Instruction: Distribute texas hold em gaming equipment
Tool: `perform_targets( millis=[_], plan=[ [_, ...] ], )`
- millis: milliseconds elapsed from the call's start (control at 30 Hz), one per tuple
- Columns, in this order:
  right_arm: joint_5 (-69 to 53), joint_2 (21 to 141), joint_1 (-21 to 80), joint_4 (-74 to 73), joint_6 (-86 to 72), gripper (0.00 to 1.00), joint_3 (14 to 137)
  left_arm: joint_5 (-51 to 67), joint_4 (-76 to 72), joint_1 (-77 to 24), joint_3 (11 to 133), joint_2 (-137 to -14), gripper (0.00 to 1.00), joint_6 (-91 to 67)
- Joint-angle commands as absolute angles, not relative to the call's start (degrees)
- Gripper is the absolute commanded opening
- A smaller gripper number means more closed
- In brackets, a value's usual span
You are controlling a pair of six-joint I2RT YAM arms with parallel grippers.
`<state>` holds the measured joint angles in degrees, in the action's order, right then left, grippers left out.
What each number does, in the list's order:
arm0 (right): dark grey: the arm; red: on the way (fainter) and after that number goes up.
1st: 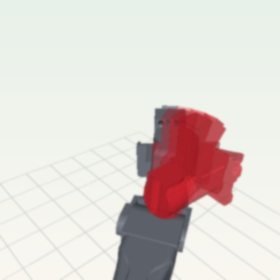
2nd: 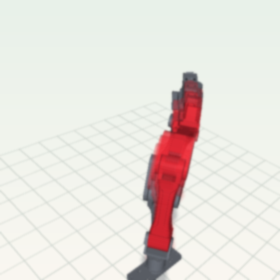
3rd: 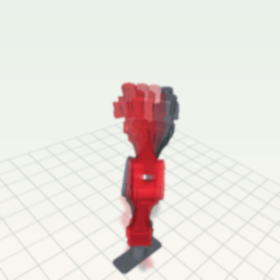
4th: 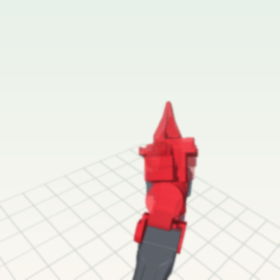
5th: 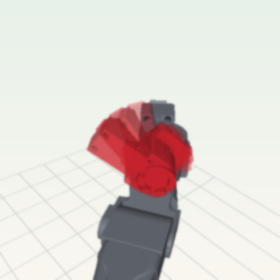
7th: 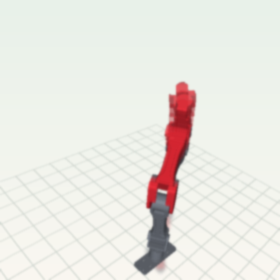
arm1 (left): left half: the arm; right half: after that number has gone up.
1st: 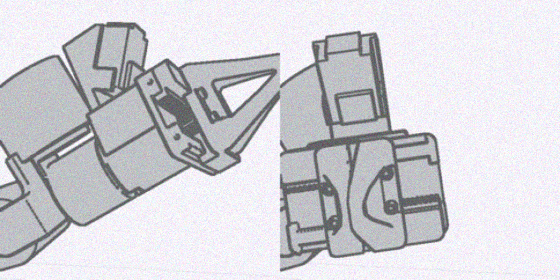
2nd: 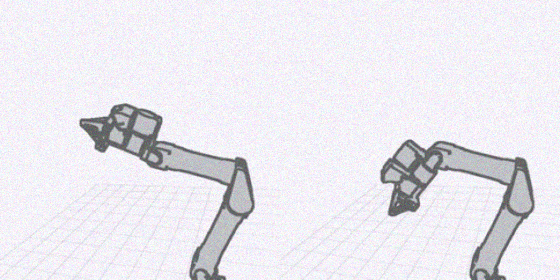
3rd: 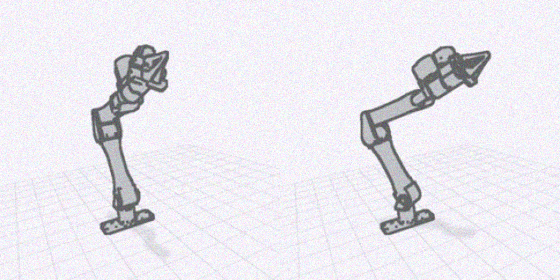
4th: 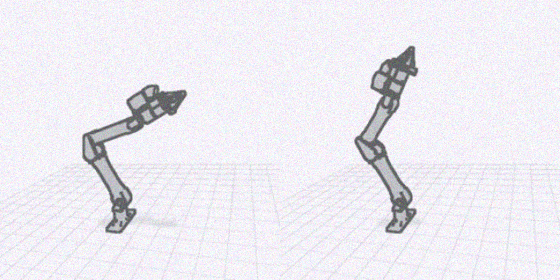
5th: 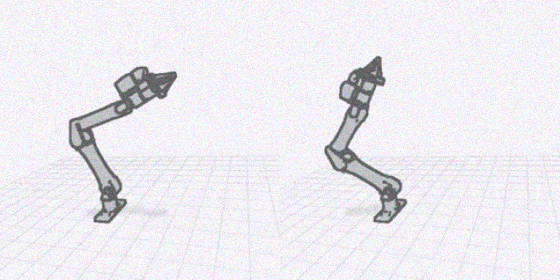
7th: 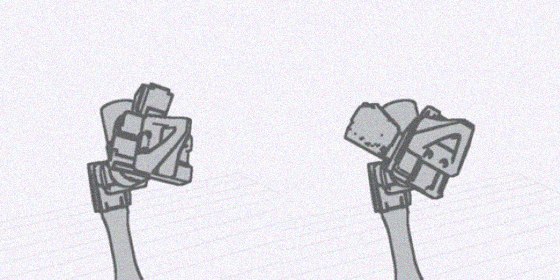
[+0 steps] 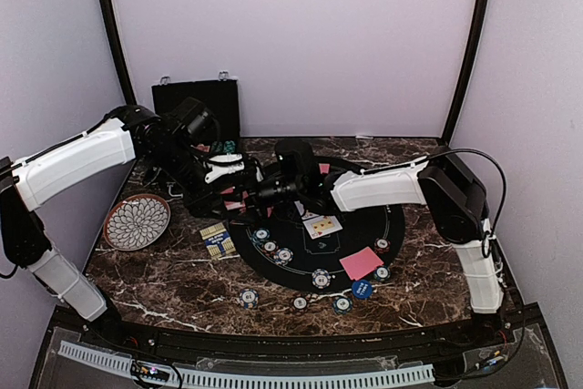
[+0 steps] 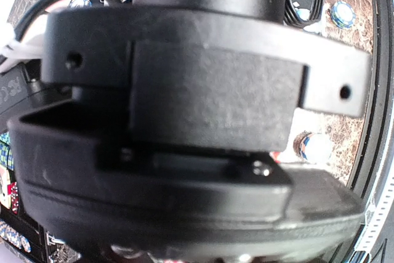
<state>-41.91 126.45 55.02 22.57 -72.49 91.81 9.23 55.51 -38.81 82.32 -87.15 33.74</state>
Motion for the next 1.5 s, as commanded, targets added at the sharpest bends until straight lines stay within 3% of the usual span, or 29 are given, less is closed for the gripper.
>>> perform_targets(
  millis=[0, 433, 1033, 1467],
  plan=[
    [-43.0, 125.9, 54.2, 20.9, -70.6, 0.71, 92.2, 10.1, 56.6, -38.9, 82.9, -85.9, 0.0, 34.4],
    [-42.5, 121.0, 51.8, 14.3, -65.0, 0.62, 87.8, 9.8, 56.7, -38.9, 82.9, -85.9, 0.0, 34.5],
    [-45.4, 125.9, 54.6, 25.9, -74.9, 0.69, 93.6, 9.9, 56.4, -38.9, 82.6, -86.0, 0.0, 34.1],
    [-44.6, 123.8, 52.4, 16.5, -68.5, 0.6, 92.1, 9.6, 56.1, -38.9, 81.5, -85.0, 0.0, 34.1]
  ],
)
